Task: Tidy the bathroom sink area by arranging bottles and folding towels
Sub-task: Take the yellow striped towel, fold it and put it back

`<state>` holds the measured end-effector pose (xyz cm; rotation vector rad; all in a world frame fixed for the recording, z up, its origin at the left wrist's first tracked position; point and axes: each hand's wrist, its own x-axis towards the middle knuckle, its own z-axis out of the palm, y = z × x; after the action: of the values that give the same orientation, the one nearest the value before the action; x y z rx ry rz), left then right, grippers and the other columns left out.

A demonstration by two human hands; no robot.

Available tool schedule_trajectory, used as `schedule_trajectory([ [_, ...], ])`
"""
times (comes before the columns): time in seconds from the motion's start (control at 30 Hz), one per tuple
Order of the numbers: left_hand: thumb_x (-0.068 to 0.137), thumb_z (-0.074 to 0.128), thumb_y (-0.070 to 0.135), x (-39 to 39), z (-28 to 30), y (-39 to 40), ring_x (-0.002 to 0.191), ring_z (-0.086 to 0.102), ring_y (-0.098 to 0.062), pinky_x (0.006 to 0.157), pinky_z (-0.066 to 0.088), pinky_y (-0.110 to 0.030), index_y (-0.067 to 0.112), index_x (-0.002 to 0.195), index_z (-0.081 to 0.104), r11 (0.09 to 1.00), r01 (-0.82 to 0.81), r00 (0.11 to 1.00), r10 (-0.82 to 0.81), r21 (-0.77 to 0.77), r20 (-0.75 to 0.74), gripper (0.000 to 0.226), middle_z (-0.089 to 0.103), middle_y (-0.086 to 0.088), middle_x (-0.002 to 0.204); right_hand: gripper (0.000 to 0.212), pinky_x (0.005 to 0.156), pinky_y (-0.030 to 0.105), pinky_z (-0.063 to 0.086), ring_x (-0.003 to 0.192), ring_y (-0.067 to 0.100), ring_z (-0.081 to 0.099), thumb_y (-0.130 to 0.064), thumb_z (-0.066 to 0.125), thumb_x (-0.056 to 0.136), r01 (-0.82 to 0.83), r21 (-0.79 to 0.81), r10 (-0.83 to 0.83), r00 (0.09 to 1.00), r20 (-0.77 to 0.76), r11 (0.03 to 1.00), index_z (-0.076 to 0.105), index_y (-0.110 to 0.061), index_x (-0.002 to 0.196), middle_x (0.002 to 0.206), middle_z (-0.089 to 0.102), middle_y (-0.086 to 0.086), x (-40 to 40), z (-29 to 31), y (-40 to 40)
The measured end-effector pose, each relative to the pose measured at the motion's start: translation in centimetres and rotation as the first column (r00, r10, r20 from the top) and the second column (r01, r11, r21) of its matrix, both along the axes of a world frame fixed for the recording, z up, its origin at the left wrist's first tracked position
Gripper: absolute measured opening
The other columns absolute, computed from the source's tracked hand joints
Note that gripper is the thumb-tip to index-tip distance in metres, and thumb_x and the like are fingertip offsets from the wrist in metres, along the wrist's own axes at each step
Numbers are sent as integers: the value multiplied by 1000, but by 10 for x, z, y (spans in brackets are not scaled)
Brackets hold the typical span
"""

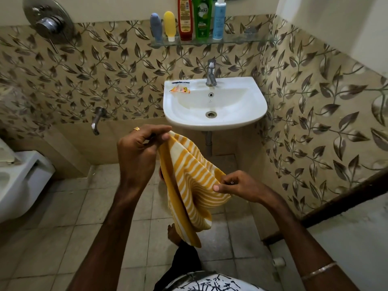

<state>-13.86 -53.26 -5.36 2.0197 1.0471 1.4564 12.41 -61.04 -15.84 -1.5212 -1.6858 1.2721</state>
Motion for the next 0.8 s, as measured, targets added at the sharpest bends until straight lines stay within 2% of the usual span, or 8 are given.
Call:
schedule_trajectory([
  [0.1, 90, 68, 3, -3, 2, 2, 93, 70, -12, 80, 60, -31, 17, 105, 72, 1000, -20, 1000, 20, -5, 13, 21, 73, 3, 98, 49, 64, 33, 39, 61, 5, 50, -77, 60, 76, -27, -51, 31, 997, 76, 998, 65, -30, 67, 63, 54, -13, 2, -6, -2],
  [0.2, 90, 68, 5, -12, 3, 6, 95, 70, -14, 82, 60, -36, 17, 105, 73, 998, -52, 998, 52, -25, 26, 20, 73, 0, 100, 24, 64, 32, 42, 63, 4, 55, -66, 62, 83, -13, -71, 26, 983, 183, 997, 68, -47, 71, 65, 61, -18, 9, -13, -5],
  [0.27, 91, 67, 6, -20, 3, 9, 97, 70, -15, 83, 60, -38, 18, 106, 72, 997, -69, 997, 69, -36, 14, 20, 73, -1, 102, 15, 66, 37, 48, 70, 8, 61, -56, 66, 87, 60, -33, -50, 968, 248, 998, 72, -44, 80, 72, 66, -15, 16, -16, -6],
  [0.37, 90, 68, 7, -29, -2, 15, 98, 70, -17, 84, 60, -42, 16, 106, 73, 995, -93, 996, 92, -35, -11, 19, 73, -3, 103, 14, 76, 46, 55, 80, 9, 66, -38, 70, 89, 150, 151, -195, 914, 355, 977, 76, -28, 98, 88, 71, -7, 29, -13, -5],
  [0.47, 90, 69, 8, -39, -7, 22, 98, 70, -19, 84, 60, -45, 14, 107, 74, 990, -120, 993, 119, -73, -16, 19, 74, -6, 103, 20, 76, 40, 57, 84, 3, 67, -22, 77, 85, 210, 429, -357, 886, 298, 878, 75, -23, 105, 94, 73, -9, 41, -2, -8],
  [0.57, 90, 69, 10, -44, -11, 24, 97, 69, -17, 85, 59, -35, 18, 107, 73, 985, -134, 990, 129, -111, -48, 20, 74, -6, 104, 35, 73, 38, 59, 84, 10, 68, -23, 82, 78, 248, 596, -467, 850, 245, 764, 72, -20, 111, 93, 71, -4, 53, 13, -8],
  [0.67, 90, 68, 10, -44, -14, 26, 98, 67, -12, 82, 56, -19, 20, 112, 71, 981, -131, 989, 120, -142, -85, 24, 72, -5, 111, 59, 64, 36, 54, 77, 18, 60, -30, 84, 73, 255, 635, -551, 768, 325, 729, 65, -20, 128, 92, 60, 1, 62, 27, -3],
  [0.8, 90, 68, 11, -42, -17, 29, 99, 63, -4, 80, 51, -8, 15, 122, 67, 975, -139, 980, 109, -173, -169, 32, 66, 5, 114, 31, 66, 30, 51, 83, 15, 58, -26, 80, 81, 227, 663, -591, 703, 396, 714, 75, -14, 109, 99, 56, 3, 63, 36, 3],
])
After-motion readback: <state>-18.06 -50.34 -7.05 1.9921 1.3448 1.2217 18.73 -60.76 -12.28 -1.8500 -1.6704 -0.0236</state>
